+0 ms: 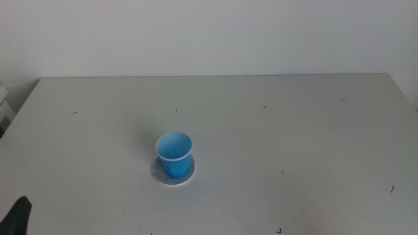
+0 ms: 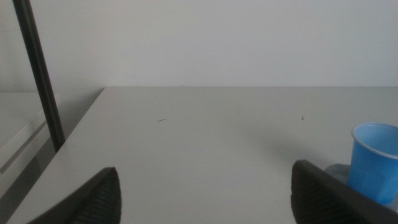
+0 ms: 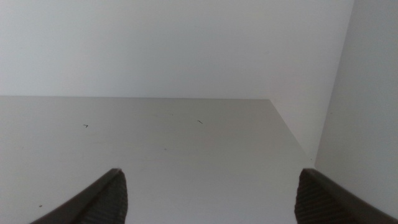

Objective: Place an empty cup on a cup mat.

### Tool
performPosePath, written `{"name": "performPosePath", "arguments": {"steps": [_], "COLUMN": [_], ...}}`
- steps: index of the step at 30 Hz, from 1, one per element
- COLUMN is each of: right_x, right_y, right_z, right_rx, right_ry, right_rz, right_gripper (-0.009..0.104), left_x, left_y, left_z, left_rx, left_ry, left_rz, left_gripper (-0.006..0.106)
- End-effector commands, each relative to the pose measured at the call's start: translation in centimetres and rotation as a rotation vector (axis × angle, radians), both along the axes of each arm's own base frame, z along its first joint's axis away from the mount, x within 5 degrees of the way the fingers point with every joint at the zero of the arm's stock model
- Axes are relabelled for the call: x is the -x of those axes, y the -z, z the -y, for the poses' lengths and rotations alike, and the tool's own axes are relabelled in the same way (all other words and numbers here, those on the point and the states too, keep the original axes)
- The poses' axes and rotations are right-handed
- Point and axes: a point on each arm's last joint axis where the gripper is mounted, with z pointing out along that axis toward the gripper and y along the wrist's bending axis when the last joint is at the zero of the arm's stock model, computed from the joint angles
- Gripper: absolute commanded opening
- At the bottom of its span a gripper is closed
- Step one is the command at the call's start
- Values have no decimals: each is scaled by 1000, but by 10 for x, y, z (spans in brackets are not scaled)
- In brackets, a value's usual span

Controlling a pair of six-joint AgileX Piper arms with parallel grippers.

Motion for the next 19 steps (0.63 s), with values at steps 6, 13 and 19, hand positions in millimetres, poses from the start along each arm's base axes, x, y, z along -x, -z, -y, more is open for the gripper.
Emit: {"name": "performPosePath", "arguments": {"steps": [6,13,19], "right_x": [2,2,2], "right_y": [-12,-12,-12], "right_z": [0,0,0], "right_rx": [23,23,23], "right_ry": [-4,-4,-4], "right_rz": [108,108,108], "right_gripper": [94,94,94], "left_x": [2,5,6], "left_y": [-10,-12,-13], "left_z": [1,1,1], "left_rx": [24,25,26], "left_ry": [9,10,10], "left_rz": [101,141,157], "left_gripper": [105,105,105]}}
